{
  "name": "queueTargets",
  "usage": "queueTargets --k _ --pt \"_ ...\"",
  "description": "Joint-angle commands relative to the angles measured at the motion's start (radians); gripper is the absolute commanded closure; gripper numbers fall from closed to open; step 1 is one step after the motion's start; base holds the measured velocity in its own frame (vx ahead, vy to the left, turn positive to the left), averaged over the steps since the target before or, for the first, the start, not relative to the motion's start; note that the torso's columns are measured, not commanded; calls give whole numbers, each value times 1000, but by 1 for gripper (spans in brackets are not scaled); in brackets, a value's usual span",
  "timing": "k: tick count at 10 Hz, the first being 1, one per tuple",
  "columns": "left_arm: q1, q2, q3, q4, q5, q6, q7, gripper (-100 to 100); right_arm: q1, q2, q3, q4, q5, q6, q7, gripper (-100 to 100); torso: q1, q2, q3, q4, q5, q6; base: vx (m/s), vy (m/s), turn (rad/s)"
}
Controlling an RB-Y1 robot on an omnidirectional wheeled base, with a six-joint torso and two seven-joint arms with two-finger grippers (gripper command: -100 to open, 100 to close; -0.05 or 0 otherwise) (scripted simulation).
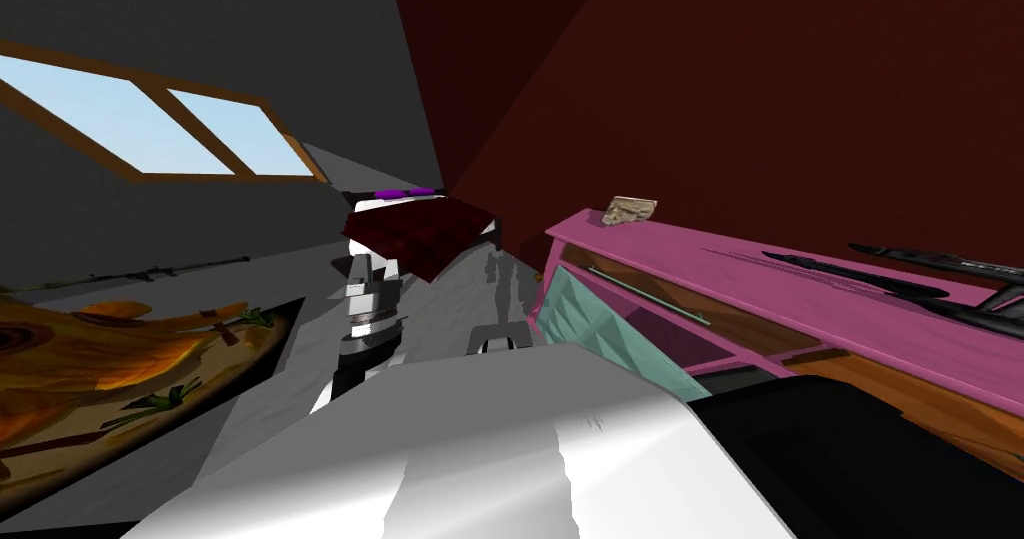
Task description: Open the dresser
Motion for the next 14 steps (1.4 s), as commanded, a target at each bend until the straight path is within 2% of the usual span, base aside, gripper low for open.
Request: queueTargets --k 1,8,9,10,11,12,13,14 --pt "0 0 0 0 0 0 0 0 1 17 -44 4 -43 16 -4 100 4 -3 0 -1 -2 3 105 206 -134" --pt "0 0 0 0 0 0 0 0 5 55 -145 14 -143 55 -13 100 3 -2 1 0 -2 0 105 201 -98" --pt "0 0 0 0 0 0 0 0 11 49 -138 -4 -135 56 -13 100 4 -2 0 -1 -2 1 38 102 -50" --pt "0 0 0 0 0 0 0 0 0 45 -164 29 -188 36 -24 100 -1 1 0 -1 0 0 33 97 230" --pt "0 0 0 0 0 0 0 0 0 45 -164 29 -193 36 -24 100 1 -1 1 0 -2 -1 34 101 84" --pt "0 0 0 0 0 0 0 0 -12 37 -187 61 -236 16 -30 100 1 -3 2 -1 -4 -1 25 136 240" --pt "0 0 0 0 0 0 0 0 -12 37 -187 64 -248 16 -30 100 2 -4 3 -1 -5 -2 19 102 104" --pt "0 0 0 0 0 0 0 0 -23 30 -210 100 -289 -4 -37 100 0 -3 2 -1 -6 0 61 130 191"
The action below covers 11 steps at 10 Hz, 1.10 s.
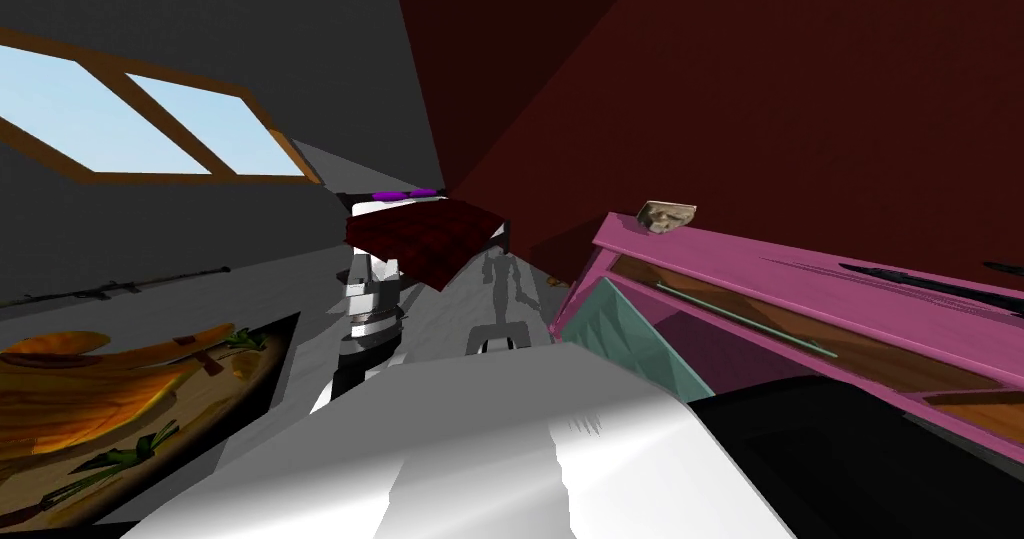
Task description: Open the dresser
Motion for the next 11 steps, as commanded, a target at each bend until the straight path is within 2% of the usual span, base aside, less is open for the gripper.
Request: queueTargets --k 1,2,3,4,5,6,7,8,9,10,11 --pt "0 0 0 0 0 0 0 0 -12 -8 -22 34 -64 -20 6 100 1 -2 0 0 -1 -1 52 102 102" --pt "0 0 0 0 0 0 0 0 -24 -16 -45 69 -105 -40 -1 100 -1 -2 -1 0 -1 -2 54 115 176" --pt "0 0 0 0 0 0 0 0 -24 -16 -45 69 -119 -40 -1 100 0 -2 -1 0 -1 -2 37 96 118" --pt "0 0 0 0 0 0 0 0 -35 -23 -68 105 -160 -60 -7 100 -1 -1 -1 0 -1 -2 40 106 225" --pt "0 0 0 0 0 0 0 0 -35 -23 -68 105 -173 -60 -7 100 -1 -3 -1 0 -1 -3 41 99 132" --pt "0 0 0 0 0 0 0 0 -47 -31 -91 140 -214 -80 -13 100 -2 -1 -1 0 -1 -2 51 126 218" --pt "0 0 0 0 0 0 0 0 -47 -31 -91 140 -228 -80 -13 100 1 -2 -1 0 0 -3 54 94 106" --pt "0 0 0 0 0 0 0 0 -59 -38 -114 176 -269 -100 -20 100 -1 -2 -2 0 0 -2 78 121 207" --pt "0 0 0 0 0 0 0 0 -59 -38 -114 176 -283 -100 -20 100 0 -3 -2 0 0 -3 63 108 108" --pt "0 0 0 0 0 0 0 0 -70 -46 -137 211 -325 -120 -26 100 0 -1 -2 1 1 -3 57 109 217" --pt "0 0 0 0 0 0 0 0 -31 -46 -137 81 -338 -94 -26 100 1 1 -2 2 3 -3 37 74 106"
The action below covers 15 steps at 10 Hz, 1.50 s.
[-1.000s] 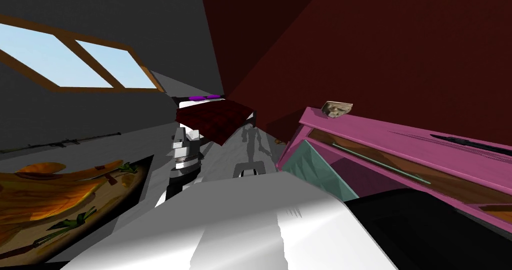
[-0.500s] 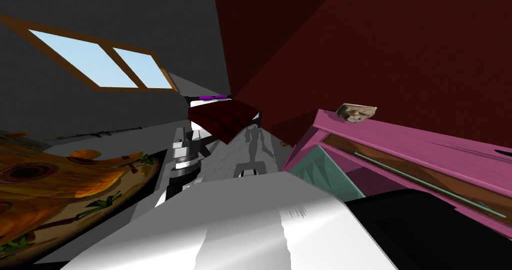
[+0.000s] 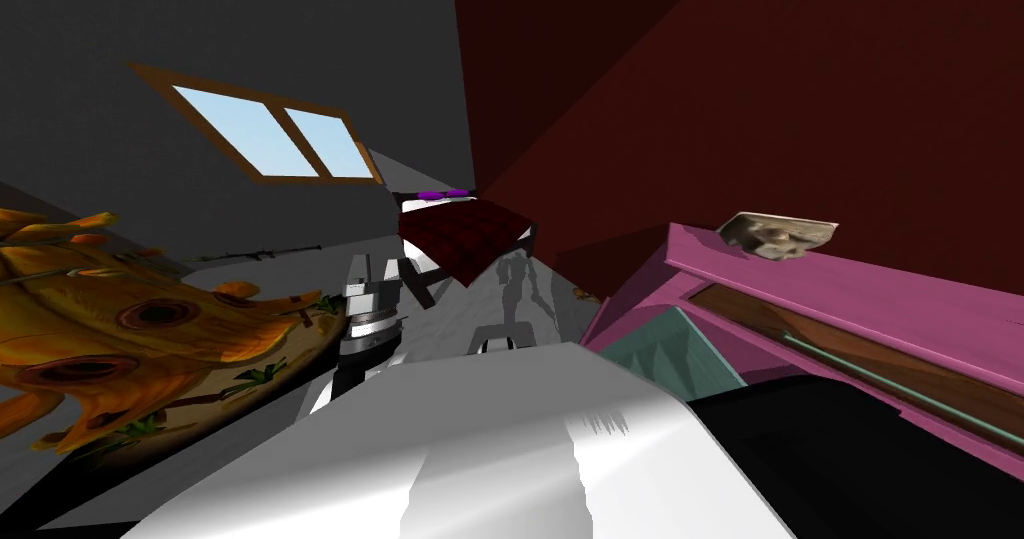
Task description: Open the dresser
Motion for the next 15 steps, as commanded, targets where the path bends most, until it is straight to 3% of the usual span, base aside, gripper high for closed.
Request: queueTargets --k 1,2,4,7,8,11,12,14,15 --pt "0 0 0 0 0 0 0 0 30 -33 -18 -60 -33 0 28 -100 -2 0 3 2 -2 0 35 92 -6" --pt "0 0 0 0 0 0 0 0 49 -65 -28 -82 -44 -13 53 -100 -2 4 5 1 -1 4 43 126 -32" --pt "0 0 0 0 0 0 0 0 49 -65 -28 -86 -44 -13 53 -100 -1 7 7 1 0 7 17 58 -1" --pt "0 0 0 0 0 0 0 0 107 -154 -59 -150 -76 -54 127 -100 3 6 6 0 1 8 32 97 -15" --pt "0 0 0 0 0 0 0 0 107 -160 -59 -150 -76 -54 127 -100 6 5 5 0 1 8 39 120 -15" --pt "0 0 0 0 0 0 0 0 165 -255 -89 -217 -108 -95 201 -100 2 6 6 1 0 8 38 129 -17" --pt "0 0 0 0 0 0 0 0 165 -255 -89 -217 -108 -95 201 -100 4 6 6 0 0 8 35 115 -11" --pt "0 0 0 0 0 0 0 0 204 -319 -109 -262 -130 -122 250 -100 -1 6 6 1 -1 8 44 94 -13" --pt "0 0 0 0 0 0 0 0 204 -319 -109 -262 -130 -122 250 -100 1 6 6 0 -1 8 24 81 -10"
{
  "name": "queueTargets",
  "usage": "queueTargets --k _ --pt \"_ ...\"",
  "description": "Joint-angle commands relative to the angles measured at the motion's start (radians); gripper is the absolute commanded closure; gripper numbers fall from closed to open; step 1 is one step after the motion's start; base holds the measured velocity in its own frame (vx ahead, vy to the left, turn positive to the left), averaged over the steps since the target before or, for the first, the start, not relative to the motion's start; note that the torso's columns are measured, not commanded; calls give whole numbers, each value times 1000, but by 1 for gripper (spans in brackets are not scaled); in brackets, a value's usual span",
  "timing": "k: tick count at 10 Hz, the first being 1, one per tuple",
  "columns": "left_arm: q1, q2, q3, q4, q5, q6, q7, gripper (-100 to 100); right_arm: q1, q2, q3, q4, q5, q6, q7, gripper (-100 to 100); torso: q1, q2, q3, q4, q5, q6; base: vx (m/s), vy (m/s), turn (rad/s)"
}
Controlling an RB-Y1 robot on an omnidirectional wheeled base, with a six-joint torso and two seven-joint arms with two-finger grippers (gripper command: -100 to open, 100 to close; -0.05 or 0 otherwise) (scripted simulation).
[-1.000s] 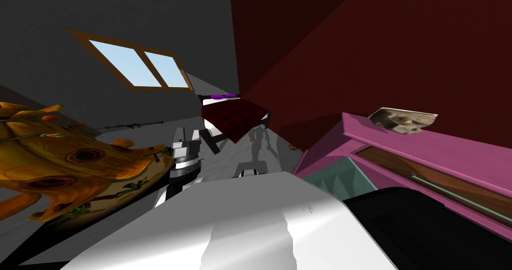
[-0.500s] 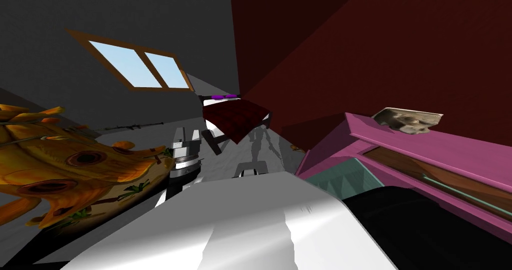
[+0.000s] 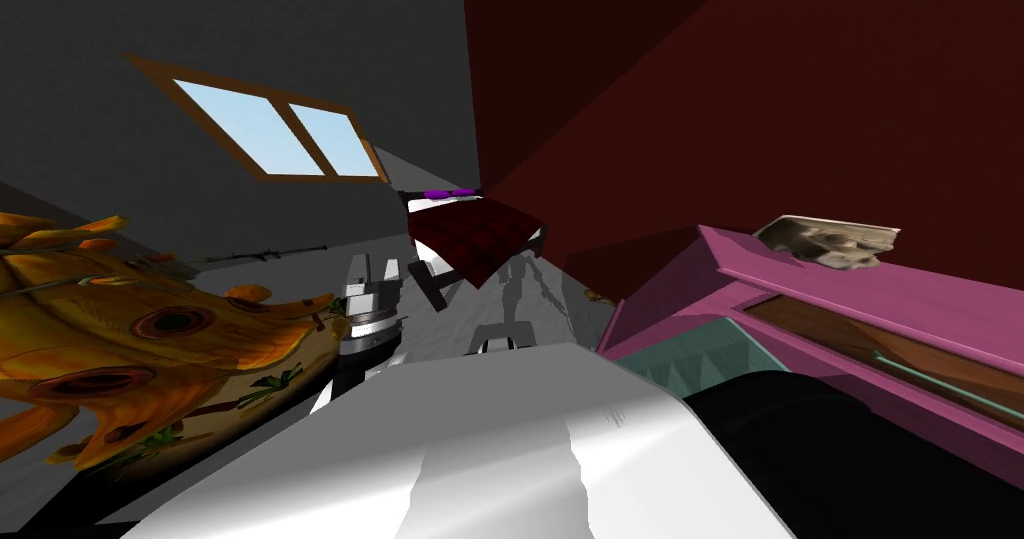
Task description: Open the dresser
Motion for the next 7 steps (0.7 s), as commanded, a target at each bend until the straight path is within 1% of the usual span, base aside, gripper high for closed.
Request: queueTargets --k 1,2,7 --pt "0 0 0 0 0 0 0 0 12 -15 -5 -14 -5 -6 14 -100 0 1 1 0 0 0 8 29 -4" --pt "0 0 0 0 0 0 0 0 13 -17 -6 -16 -6 -7 16 0 -2 2 1 0 -1 0 3 7 0" --pt "0 0 0 0 0 0 0 0 13 -16 -5 -16 -6 -7 16 0 1 0 0 0 0 0 0 0 0"
